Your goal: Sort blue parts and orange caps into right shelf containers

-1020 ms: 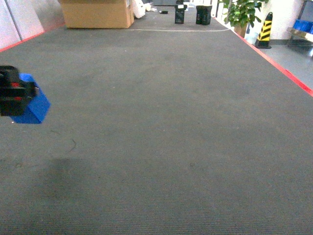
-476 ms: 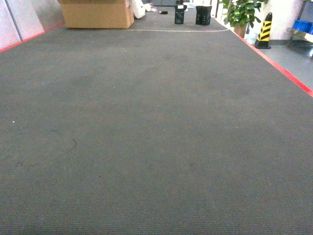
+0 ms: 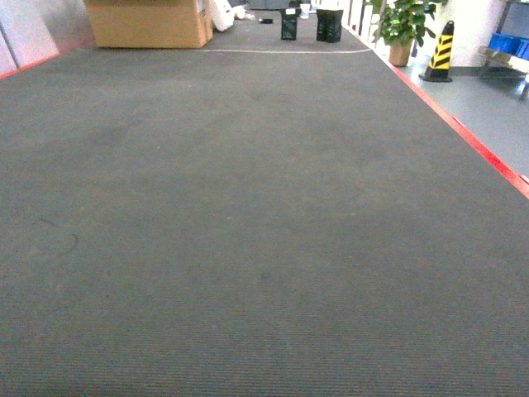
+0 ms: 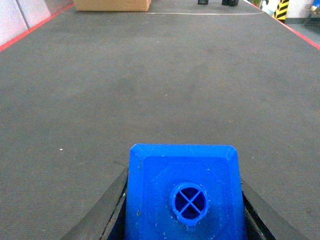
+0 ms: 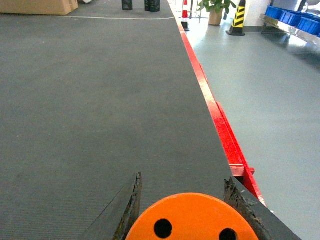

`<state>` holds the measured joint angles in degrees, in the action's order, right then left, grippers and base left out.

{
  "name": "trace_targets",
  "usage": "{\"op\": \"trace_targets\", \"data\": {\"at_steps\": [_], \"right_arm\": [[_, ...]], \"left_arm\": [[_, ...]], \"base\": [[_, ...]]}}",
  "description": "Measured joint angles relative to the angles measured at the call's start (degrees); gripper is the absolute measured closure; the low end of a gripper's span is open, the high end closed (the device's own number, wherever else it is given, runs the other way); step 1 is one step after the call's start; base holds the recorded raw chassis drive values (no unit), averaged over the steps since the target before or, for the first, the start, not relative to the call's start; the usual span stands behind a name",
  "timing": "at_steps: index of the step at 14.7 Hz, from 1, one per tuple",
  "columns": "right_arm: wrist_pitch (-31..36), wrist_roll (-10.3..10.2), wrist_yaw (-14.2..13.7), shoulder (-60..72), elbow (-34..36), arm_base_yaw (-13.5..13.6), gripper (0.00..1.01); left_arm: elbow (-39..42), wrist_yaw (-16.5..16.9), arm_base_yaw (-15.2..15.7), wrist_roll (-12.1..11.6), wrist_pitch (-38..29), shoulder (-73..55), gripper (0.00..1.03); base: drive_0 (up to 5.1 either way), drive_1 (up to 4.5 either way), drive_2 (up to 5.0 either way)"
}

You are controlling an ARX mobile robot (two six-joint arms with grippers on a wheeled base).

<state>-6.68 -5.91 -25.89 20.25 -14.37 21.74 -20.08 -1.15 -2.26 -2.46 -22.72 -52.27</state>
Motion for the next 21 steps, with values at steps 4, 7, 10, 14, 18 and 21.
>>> {"op": "trace_targets", "data": {"at_steps": [4, 7, 10, 14, 18, 21], "right_arm": [[-0.02, 0.0, -0.02, 0.0, 0.0, 0.0, 0.59], [0.02, 0.0, 0.0, 0.0, 0.0, 0.0, 0.59], [-0.02, 0.0, -0.02, 0.02, 0.0, 0.0, 0.59], [0.13, 0.0, -0.02, -0.11, 0.0, 0.0, 0.59], [-0.11, 0.0, -0.02, 0.0, 0.0, 0.0, 0.59], [-0.04, 0.0, -0.02, 0.0, 0.0, 0.0, 0.59]], "left_arm": [[0.0, 0.07, 0.0, 0.0, 0.07, 0.0, 0.58], [0.0, 0.07, 0.0, -0.02, 0.15, 0.02, 0.58], [0.0, 0.07, 0.0, -0.15, 0.11, 0.02, 0.58], [0.0, 0.09, 0.0, -0.57, 0.02, 0.2, 0.58], [0.0, 0.09, 0.0, -0.57, 0.11, 0.15, 0.58], [0.02, 0.07, 0.0, -0.57, 0.11, 0.13, 0.58]], "base": [[5.0, -2.43, -2.4], [5.1, -2.35, -2.3], [5.1, -2.38, -2.4], [5.1, -2.4, -2.4], [5.0, -2.45, -2.4], [5.0, -2.41, -2.4]]}}
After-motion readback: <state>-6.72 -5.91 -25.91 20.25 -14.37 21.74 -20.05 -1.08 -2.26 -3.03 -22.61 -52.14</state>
